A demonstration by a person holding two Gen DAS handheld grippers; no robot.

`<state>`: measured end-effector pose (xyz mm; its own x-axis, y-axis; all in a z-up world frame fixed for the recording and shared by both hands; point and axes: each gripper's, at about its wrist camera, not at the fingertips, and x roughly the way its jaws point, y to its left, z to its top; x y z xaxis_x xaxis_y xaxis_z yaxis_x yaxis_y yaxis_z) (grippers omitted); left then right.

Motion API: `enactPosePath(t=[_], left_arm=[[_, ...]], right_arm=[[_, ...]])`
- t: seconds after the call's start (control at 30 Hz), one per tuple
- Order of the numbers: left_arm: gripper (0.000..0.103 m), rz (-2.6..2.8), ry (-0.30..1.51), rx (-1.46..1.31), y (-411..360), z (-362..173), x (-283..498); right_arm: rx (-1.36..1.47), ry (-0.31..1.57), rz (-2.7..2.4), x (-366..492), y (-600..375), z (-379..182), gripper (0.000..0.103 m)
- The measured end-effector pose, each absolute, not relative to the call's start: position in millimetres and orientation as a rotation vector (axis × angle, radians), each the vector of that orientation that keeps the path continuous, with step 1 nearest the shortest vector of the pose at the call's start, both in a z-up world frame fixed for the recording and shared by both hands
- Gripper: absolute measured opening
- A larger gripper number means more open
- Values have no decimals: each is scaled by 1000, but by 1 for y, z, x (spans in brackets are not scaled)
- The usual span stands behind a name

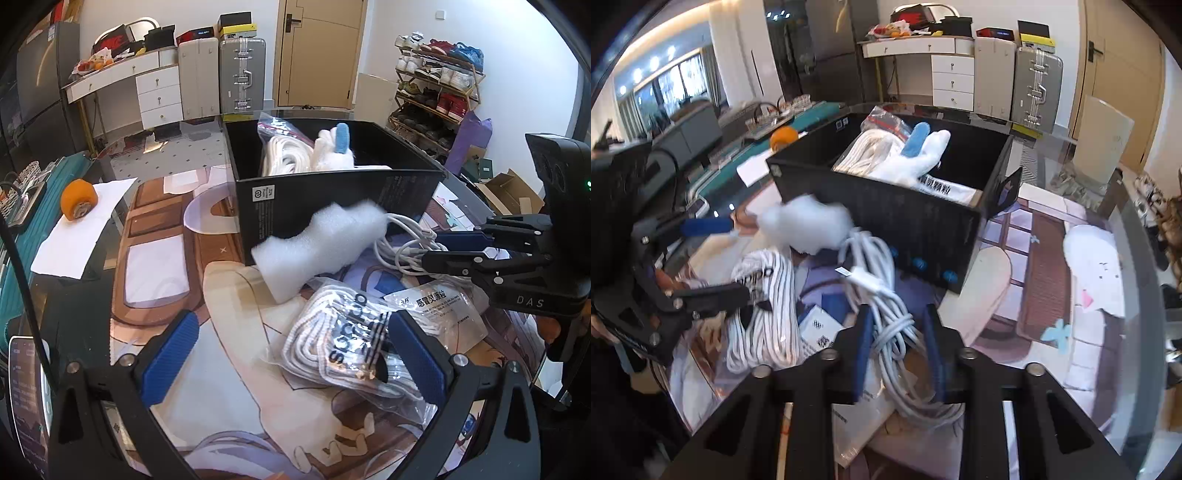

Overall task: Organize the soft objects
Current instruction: 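Close the right gripper on the coiled white cable, then grasp the clear bag of white adidas laces with the left gripper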

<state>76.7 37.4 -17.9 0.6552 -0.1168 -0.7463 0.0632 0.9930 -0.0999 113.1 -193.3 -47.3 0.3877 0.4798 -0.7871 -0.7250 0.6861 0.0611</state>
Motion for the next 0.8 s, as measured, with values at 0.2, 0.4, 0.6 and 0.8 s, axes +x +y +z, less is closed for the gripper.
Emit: enactPosePath(t=[0.2, 0.4, 0.6, 0.8], left_arm=[[103, -108, 845, -64, 33, -16, 75], [103, -111, 849, -60, 33, -16, 74], [103, -123, 857, -72, 34, -15, 74], [103, -184, 861, -77, 32, -14, 71]], right_arm=[[-345, 888, 821, 112, -192, -47, 23], [-387, 910, 893, 121, -178, -56, 32], [-413, 851, 926, 110, -176, -53, 25], [-393, 792, 931, 93, -188, -30, 25]])
